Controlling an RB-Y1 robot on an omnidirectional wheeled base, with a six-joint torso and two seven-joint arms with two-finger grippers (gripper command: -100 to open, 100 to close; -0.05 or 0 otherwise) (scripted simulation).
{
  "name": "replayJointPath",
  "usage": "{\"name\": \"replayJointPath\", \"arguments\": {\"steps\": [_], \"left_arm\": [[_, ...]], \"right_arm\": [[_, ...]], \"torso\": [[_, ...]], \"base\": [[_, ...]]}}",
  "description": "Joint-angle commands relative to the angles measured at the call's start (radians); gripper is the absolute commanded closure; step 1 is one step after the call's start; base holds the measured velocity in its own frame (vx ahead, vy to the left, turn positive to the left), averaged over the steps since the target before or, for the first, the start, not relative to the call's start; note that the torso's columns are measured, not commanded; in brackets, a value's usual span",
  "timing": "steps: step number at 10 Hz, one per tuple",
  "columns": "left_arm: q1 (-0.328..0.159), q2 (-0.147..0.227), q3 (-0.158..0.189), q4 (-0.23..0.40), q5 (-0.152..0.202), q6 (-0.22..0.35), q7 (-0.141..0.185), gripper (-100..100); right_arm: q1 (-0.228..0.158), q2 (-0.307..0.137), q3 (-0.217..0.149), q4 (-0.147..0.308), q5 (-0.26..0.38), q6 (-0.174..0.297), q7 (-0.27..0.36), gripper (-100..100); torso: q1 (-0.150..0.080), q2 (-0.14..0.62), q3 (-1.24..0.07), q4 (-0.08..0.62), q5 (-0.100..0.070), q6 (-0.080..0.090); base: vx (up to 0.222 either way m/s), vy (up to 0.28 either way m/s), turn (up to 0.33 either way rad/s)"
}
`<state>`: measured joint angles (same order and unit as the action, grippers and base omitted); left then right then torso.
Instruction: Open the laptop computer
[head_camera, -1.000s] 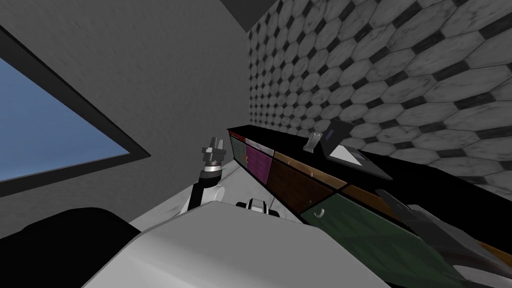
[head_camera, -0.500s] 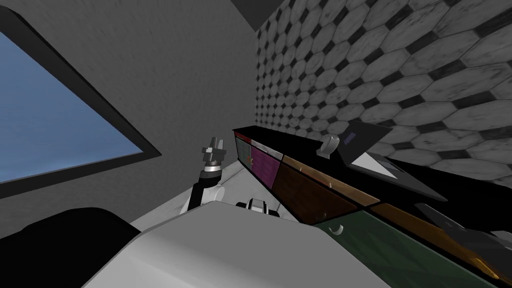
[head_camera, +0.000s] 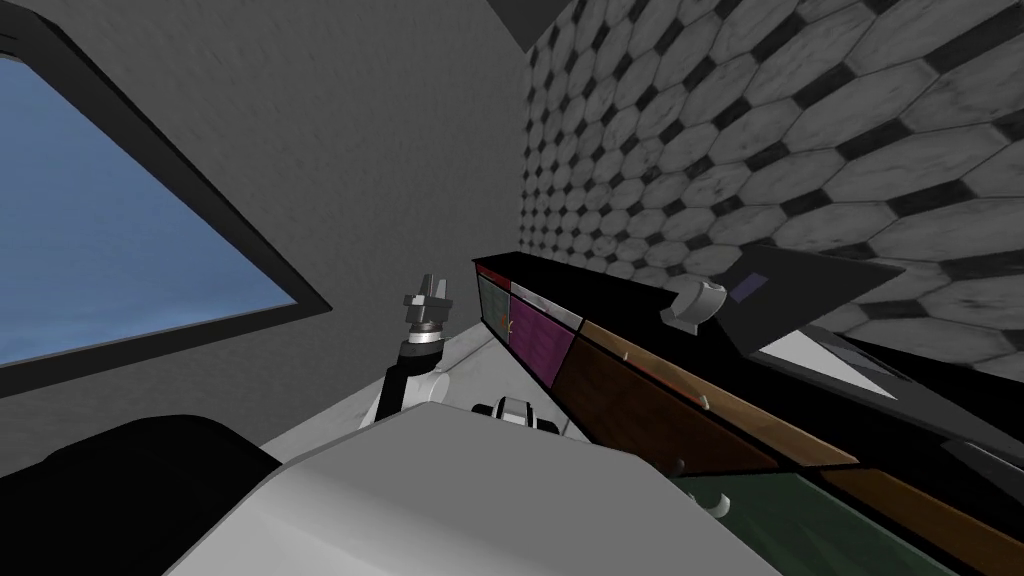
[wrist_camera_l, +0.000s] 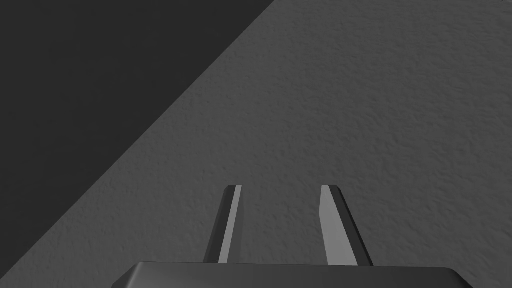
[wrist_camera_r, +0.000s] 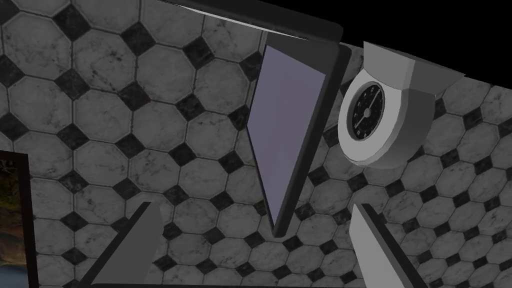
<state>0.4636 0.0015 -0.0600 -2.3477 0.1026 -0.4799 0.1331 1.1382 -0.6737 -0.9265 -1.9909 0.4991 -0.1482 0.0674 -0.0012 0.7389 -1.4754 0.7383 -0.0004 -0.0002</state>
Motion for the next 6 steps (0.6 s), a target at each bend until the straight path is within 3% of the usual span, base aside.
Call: {"name": "replayJointPath", "arguments": {"steps": [1,2,3,6], "left_arm": [[0.0,0.0,0.0,0.0,0.0,0.0,0.0,0],[0.0,0.0,0.0,0.0,0.0,0.0,0.0,0],[0.0,0.0,0.0,0.0,0.0,0.0,0.0,0],[0.0,0.0,0.0,0.0,0.0,0.0,0.0,0]], "right_arm": [[0.083,-0.056,-0.068,0.033,0.042,0.065,0.022,-100],[0.113,-0.077,-0.093,0.048,0.058,0.088,0.03,-100],[0.124,-0.077,-0.093,0.048,0.058,0.088,0.03,-100],[0.22,-0.134,-0.159,0.087,0.102,0.15,0.051,-100]], "torso": [[0.001,-0.002,-0.001,-0.001,0.0,0.0],[0.001,-0.004,-0.002,-0.001,0.0,0.0],[0.001,-0.004,-0.002,-0.001,0.0,0.0],[0.001,0.0,0.0,0.0,0.0,0.0]], "base": [[0.149,0.032,0.153],[0.163,0.029,0.157],[0.102,0.027,0.047],[0.1,0.02,0.119]]}}
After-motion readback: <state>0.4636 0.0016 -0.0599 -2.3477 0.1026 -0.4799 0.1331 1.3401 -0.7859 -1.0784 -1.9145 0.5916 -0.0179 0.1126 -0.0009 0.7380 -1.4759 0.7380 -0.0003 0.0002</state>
